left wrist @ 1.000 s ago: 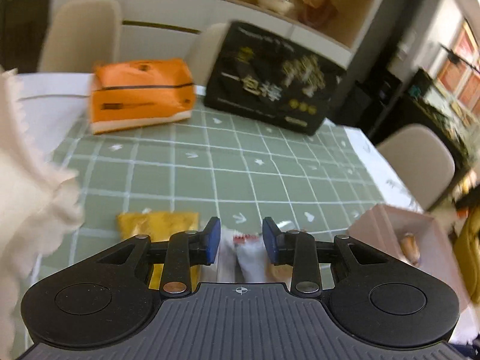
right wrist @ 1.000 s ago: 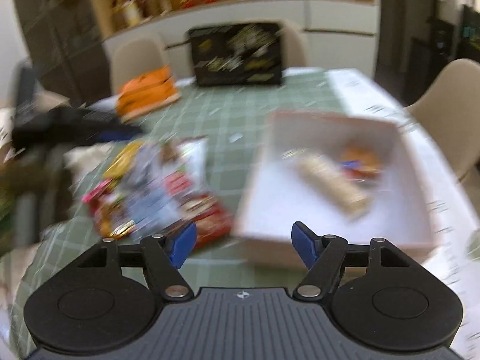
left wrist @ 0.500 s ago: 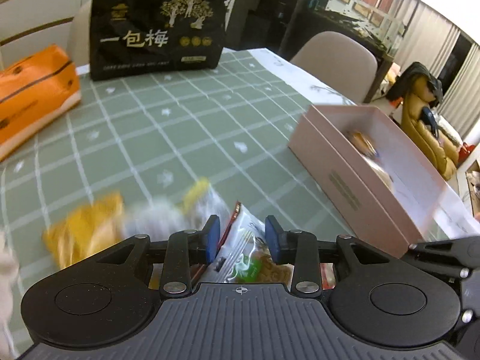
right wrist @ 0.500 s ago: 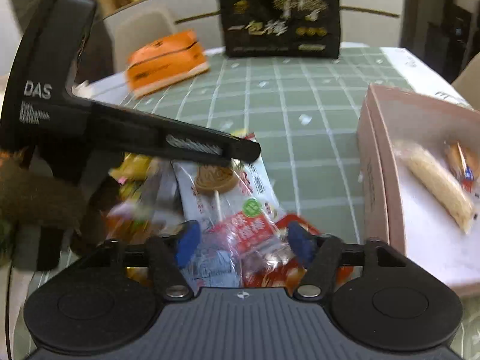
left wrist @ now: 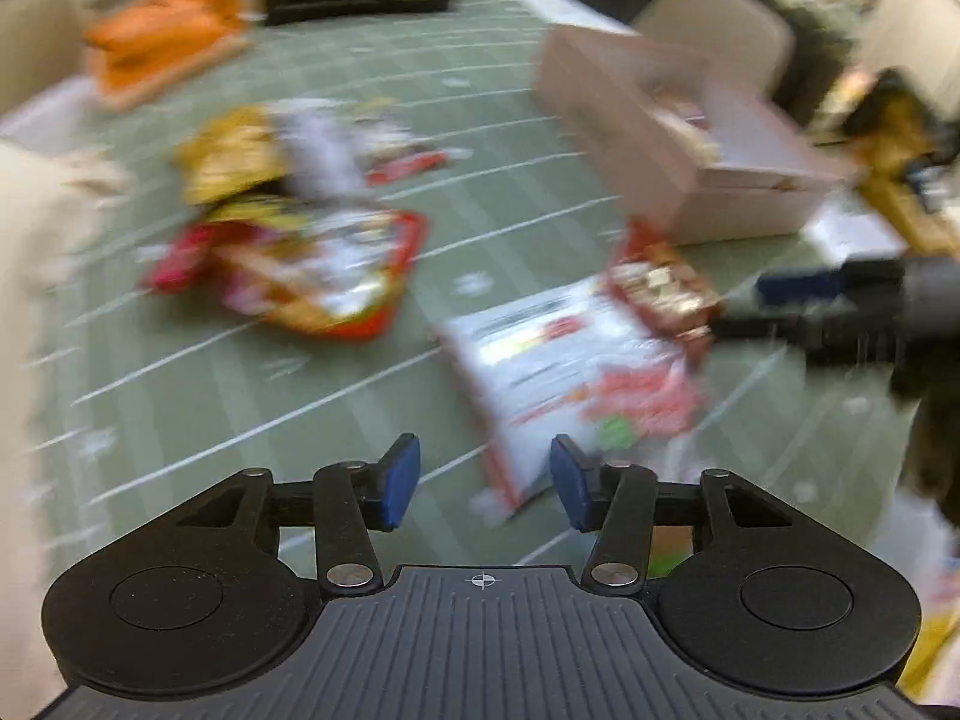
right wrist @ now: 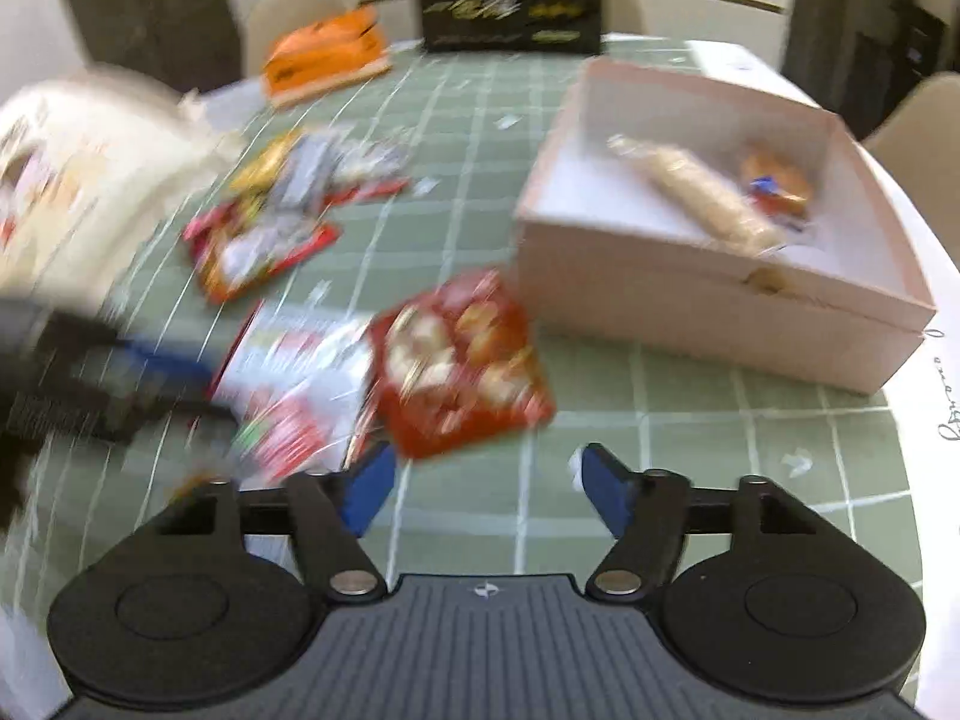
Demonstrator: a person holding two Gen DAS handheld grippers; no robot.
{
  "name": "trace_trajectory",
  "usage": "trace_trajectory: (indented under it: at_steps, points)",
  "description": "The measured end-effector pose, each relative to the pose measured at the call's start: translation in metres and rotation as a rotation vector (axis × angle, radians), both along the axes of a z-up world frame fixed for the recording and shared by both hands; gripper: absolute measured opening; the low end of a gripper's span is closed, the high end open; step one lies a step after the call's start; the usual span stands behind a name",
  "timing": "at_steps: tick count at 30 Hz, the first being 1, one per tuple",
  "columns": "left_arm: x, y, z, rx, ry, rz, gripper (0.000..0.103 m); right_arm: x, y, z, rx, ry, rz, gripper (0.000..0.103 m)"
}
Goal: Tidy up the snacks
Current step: 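Grasp the red salted-egg bag with the right tool while the left grasps a small cake packet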
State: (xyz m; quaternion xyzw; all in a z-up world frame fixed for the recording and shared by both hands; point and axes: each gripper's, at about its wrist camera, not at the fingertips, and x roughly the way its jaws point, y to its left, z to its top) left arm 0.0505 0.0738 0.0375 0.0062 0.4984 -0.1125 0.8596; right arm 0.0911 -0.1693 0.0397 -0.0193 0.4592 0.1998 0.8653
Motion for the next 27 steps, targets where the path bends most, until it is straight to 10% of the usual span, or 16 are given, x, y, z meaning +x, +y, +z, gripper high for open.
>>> trace_trajectory:
  at_steps: [7,14,19,23,27]
  points:
    - [-0.034,-0.011,0.021,-0.114,-0.005,0.113,0.051,0.046,0.038,-0.017,0.014,-0.034,0.045,0.076]
    - [-0.030,-0.065,0.012,-0.088,-0.054,0.036,0.051,0.002,0.005,-0.004,-0.024,-0.029,0.118,0.040]
    - [-0.018,-0.087,-0.001,-0.102,-0.063,-0.044,0.020,-0.029,-0.035,-0.012,-0.218,-0.058,0.041,0.042]
    - [-0.025,-0.090,-0.009,-0.107,-0.054,-0.066,0.018,-0.043,-0.049,-0.002,-0.173,-0.062,0.013,0.068]
    - [-0.049,-0.060,-0.001,-0.099,-0.087,-0.012,0.016,-0.054,-0.028,-0.001,-0.134,-0.069,0.060,0.069]
